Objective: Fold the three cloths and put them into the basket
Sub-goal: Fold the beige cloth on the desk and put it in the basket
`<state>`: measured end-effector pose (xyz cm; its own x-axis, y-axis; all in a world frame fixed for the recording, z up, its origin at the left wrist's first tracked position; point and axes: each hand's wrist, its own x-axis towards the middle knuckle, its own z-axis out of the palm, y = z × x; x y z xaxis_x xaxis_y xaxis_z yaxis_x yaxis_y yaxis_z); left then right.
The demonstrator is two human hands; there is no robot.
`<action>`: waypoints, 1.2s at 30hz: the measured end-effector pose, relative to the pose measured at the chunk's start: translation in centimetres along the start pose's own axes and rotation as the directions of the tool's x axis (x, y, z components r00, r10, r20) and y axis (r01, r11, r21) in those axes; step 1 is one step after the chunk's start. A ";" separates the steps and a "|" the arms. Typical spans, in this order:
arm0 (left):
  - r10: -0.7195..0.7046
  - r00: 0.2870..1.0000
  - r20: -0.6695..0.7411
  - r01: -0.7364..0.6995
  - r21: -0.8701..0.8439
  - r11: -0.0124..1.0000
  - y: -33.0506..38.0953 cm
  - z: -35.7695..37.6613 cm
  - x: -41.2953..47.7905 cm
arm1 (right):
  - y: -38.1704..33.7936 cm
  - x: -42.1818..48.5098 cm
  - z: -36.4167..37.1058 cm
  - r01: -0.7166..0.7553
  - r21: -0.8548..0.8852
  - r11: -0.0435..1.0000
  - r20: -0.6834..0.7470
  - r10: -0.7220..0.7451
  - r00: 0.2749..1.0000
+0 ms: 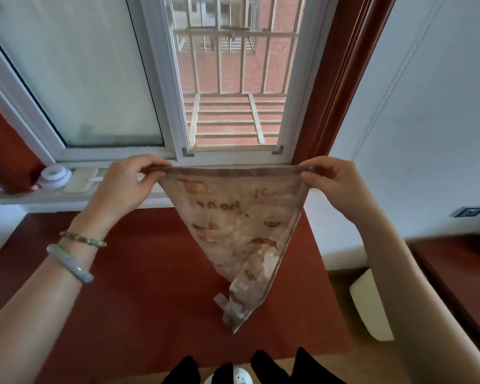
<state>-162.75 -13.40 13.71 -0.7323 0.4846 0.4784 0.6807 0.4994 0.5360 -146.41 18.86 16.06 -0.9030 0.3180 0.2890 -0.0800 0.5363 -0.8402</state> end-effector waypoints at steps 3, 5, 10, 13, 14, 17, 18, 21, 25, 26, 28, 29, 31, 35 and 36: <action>0.079 0.993 -0.086 -0.078 0.017 0.997 1.2 -1.6 1.6 | -1.9 1.2 -1.2 0.071 0.014 0.997 -0.043 -0.070 0.997; 0.125 0.979 -0.158 -0.123 0.021 0.992 2.1 -2.6 2.6 | -3.1 1.9 -1.8 0.118 0.014 0.993 -0.075 -0.117 0.990; 0.221 0.931 -0.291 -0.227 0.012 0.974 4.0 -4.6 5.3 | -5.4 4.6 -3.1 0.184 0.000 0.983 -0.137 -0.182 0.974; 0.244 0.912 -0.329 -0.248 0.032 0.968 3.9 -5.1 7.2 | -6.0 6.5 -3.5 0.195 -0.015 0.981 -0.174 -0.195 0.965; 0.238 0.912 -0.333 -0.238 0.044 0.970 3.8 -5.2 7.9 | -6.2 7.2 -3.4 0.196 -0.016 0.980 -0.188 -0.196 0.963; 0.211 0.922 -0.326 -0.198 0.072 0.978 3.4 -5.2 9.6 | -6.1 9.2 -3.0 0.169 -0.030 0.985 -0.228 -0.171 0.958; 0.204 0.926 -0.318 -0.188 0.080 0.979 3.4 -5.1 10.0 | -6.0 9.9 -2.9 0.155 -0.046 0.987 -0.239 -0.161 0.957; 0.181 0.936 -0.301 -0.162 0.085 0.983 3.0 -5.0 11.0 | -5.6 11.6 -2.3 0.122 -0.071 0.990 -0.258 -0.137 0.956; 0.112 0.954 -0.278 -0.093 0.081 0.992 2.3 -4.8 12.4 | -5.6 13.2 -1.5 0.113 0.032 0.993 -0.260 -0.101 0.960; 0.100 0.954 -0.283 -0.079 0.082 0.993 2.2 -4.8 12.8 | -5.7 13.6 -1.3 0.115 0.054 0.992 -0.263 -0.097 0.960; 0.092 0.947 -0.307 -0.071 0.081 0.994 2.2 -5.1 13.6 | -6.1 14.2 -1.2 0.124 0.070 0.990 -0.277 -0.100 0.955; 0.095 0.941 -0.326 -0.075 0.074 0.994 2.3 -5.3 13.8 | -6.3 14.3 -1.3 0.131 0.077 0.988 -0.286 -0.104 0.953; 0.112 0.924 -0.365 -0.097 0.060 0.993 2.7 -5.8 13.8 | -6.8 14.1 -1.5 0.155 0.106 0.982 -0.293 -0.118 0.949; 0.122 0.940 -0.318 -0.131 -0.007 0.991 3.6 -6.4 10.2 | -6.8 10.6 -1.9 0.180 0.155 0.971 -0.240 -0.139 0.961; 0.108 0.956 -0.272 -0.123 -0.039 0.992 3.7 -6.4 8.6 | -6.4 9.0 -1.9 0.177 0.166 0.970 -0.202 -0.142 0.969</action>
<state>-166.66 -11.99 24.31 -0.6324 0.3223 0.7045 0.7644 0.4073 0.4998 -153.25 19.83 24.93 -0.7783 0.3902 0.4919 -0.3073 0.4464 -0.8404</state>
